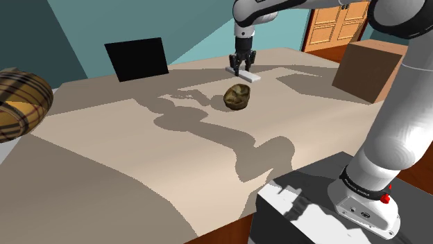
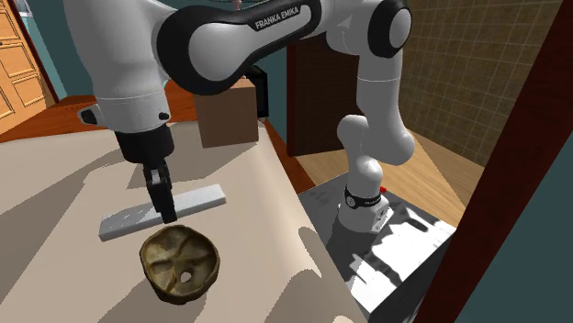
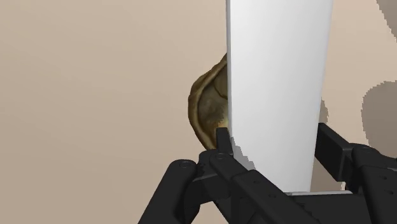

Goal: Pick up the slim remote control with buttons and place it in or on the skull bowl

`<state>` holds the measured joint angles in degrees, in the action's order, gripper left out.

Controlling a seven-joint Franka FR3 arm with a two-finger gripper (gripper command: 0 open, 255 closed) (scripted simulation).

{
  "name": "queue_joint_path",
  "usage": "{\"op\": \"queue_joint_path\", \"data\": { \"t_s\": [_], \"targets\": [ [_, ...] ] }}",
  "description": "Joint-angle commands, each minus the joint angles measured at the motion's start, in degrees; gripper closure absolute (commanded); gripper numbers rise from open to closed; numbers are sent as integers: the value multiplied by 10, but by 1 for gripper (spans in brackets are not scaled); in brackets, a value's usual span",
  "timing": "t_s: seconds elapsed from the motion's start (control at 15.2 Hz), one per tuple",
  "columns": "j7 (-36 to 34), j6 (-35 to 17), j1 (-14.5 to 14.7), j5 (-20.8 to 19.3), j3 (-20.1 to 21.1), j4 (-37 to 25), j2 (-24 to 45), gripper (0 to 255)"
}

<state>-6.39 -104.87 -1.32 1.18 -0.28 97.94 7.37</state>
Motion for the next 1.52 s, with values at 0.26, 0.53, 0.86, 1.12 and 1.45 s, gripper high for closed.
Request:
{"op": "queue_joint_path", "data": {
  "t_s": [0.26,0.53,0.86,1.12,1.45],
  "targets": [
    [1,-37,0,0,0,16,21,255],
    [1,-66,0,1,0,40,26,255],
    [2,-97,0,1,0,63,34,255],
    [2,-97,0,1,0,62,35,255],
    [2,-97,0,1,0,62,35,0]
  ]
}}
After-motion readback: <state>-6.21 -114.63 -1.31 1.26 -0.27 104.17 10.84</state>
